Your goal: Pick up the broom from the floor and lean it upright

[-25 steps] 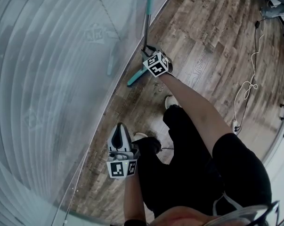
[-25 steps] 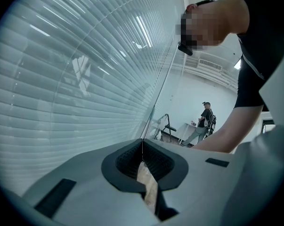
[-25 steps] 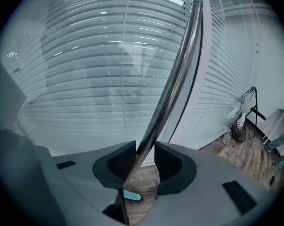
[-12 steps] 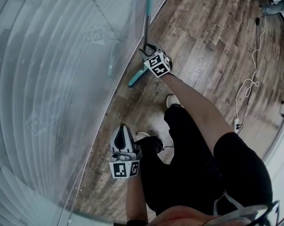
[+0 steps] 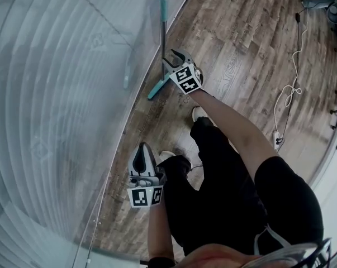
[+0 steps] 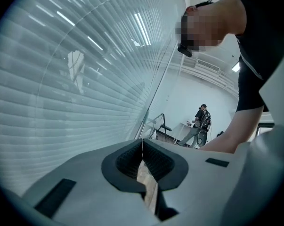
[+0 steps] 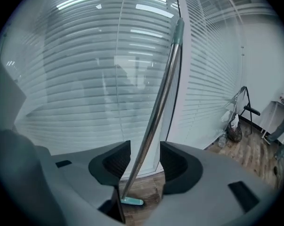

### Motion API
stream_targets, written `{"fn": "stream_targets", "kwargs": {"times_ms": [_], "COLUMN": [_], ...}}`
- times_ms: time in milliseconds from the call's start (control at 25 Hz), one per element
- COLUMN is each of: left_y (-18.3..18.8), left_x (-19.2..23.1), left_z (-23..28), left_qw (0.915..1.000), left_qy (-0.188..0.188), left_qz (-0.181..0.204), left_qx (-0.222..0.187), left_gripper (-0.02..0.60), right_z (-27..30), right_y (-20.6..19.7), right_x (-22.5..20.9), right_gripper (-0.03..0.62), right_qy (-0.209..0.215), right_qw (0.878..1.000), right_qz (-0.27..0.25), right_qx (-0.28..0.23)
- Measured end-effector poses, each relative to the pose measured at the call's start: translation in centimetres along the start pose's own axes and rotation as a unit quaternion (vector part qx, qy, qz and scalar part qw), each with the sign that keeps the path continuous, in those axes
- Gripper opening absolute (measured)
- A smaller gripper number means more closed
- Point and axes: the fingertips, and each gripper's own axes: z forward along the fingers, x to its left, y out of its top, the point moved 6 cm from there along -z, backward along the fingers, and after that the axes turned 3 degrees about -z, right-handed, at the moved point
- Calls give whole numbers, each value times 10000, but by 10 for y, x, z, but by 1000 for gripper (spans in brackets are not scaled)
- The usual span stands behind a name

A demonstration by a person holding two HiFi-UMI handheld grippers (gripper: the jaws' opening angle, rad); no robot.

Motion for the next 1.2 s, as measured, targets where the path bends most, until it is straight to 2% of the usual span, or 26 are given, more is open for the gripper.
{"fn": "stream_targets", "kwargs": {"times_ms": [200, 440, 560, 680, 720, 760, 880, 960, 1080, 1200], "left_y": [47, 115, 151, 176, 183, 190, 212, 221, 236, 266], "left_x": [-32, -82, -107, -125, -130, -135, -145, -151, -176, -211], "left_z": [-12, -47, -81, -122, -133, -141, -157, -164, -173, -166], "left_qw": [9996, 9976, 9982, 9991, 9991, 9990, 9979, 9966, 9960, 9940], "left_qy": [-274, -658, -567, -414, -410, -432, -624, -751, -662, -704], "left_qz": [84, 156, 64, -54, -36, -25, -115, 13, 196, 393], "left_qx": [62, 148, 173, 122, 113, 94, -132, -352, -572, -745], "left_gripper": [20, 20, 20, 20, 20, 20, 20, 20, 20, 20], "right_z": [-68, -210, -294, -375, -398, -418, -463, -486, -520, -550], "right_y": [35, 115, 157, 195, 207, 218, 250, 269, 288, 318], "right_x": [7, 48, 75, 101, 107, 111, 115, 120, 130, 129], "right_gripper": [181, 181, 181, 175, 141, 101, 63, 23, 18, 18], "right_qy": [47, 428, 675, 701, 640, 551, 475, 725, 1160, 1444], "right_qw": [9996, 9984, 9959, 9920, 9902, 9880, 9783, 9701, 9572, 9457], "right_qz": [264, 90, 245, 523, 573, 639, 904, 917, 1071, 1206], "right_qx": [-54, -349, -552, -910, -1098, -1296, -1800, -2125, -2425, -2651]}}
